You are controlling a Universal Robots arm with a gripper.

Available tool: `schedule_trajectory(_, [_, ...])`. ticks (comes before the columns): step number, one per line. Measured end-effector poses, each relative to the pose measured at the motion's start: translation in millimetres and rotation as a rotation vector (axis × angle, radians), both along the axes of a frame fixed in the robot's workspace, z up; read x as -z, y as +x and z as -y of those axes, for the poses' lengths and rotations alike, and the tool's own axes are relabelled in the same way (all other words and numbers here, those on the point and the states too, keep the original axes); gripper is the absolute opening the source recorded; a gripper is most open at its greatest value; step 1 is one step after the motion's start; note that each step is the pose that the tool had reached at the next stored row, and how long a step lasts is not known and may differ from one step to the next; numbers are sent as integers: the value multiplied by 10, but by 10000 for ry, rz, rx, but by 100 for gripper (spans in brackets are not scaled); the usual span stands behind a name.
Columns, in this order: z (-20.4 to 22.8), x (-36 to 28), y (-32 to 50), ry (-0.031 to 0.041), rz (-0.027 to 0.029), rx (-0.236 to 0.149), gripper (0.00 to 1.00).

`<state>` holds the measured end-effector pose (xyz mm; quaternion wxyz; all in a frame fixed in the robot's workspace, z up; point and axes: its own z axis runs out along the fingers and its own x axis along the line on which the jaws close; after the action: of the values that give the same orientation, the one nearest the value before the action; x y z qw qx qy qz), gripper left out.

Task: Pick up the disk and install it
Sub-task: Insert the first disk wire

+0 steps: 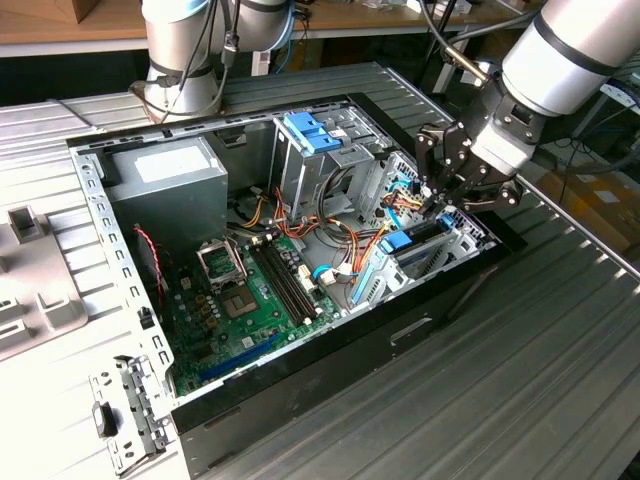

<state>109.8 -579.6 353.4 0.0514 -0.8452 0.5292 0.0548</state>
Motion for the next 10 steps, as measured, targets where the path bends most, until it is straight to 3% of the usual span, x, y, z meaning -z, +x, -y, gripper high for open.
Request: schedule_trajectory(10, [0,24,-51,1,0,980,18])
